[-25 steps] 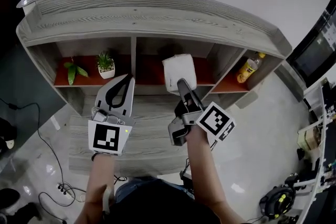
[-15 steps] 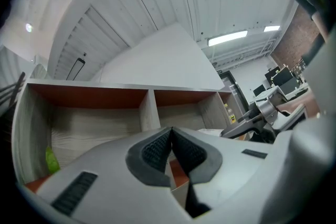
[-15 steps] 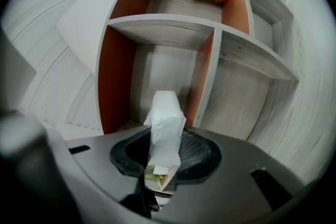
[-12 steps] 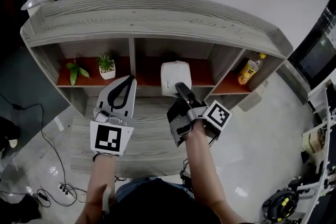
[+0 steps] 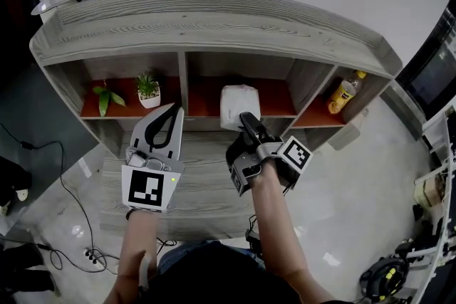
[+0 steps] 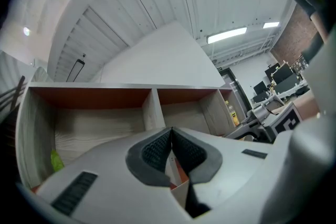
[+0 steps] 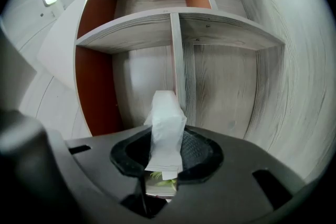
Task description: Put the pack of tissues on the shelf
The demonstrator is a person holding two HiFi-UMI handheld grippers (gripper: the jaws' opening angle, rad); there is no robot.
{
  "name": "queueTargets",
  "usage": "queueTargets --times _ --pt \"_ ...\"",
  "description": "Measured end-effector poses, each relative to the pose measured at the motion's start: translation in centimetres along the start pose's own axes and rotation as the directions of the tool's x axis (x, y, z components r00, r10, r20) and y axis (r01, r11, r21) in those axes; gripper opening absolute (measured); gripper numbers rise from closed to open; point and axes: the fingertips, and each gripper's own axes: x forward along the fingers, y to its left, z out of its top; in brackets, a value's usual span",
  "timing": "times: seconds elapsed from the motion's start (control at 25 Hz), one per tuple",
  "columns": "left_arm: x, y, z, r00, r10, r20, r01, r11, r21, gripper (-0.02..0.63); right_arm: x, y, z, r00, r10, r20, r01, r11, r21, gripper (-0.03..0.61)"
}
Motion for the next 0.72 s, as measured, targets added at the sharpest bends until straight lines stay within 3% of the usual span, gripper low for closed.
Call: queueTargets --times 0.36,0.56,0.72 --pt "0.0 0.5 -0.1 1.0 0.003 -0.005 -0.003 1.0 0.009 0.012 1.0 -0.5 1.0 0.999 -0.043 0.025 0.043 0.998 -0.037 0.184" --pt "0.1 0.5 -0.1 1.0 -0.004 -0.01 0.004 1.0 0.016 0.012 1.5 0.7 1.0 1.0 0.027 0.006 -0.026 0.996 -0.087 0.267" --pt "0.5 0.0 -0.2 1.0 -0.02 -0.011 0.02 1.0 0.017 0.012 1.3 1.6 0.9 0.99 0.141 -0.005 -0.141 0.987 -0.072 0.32"
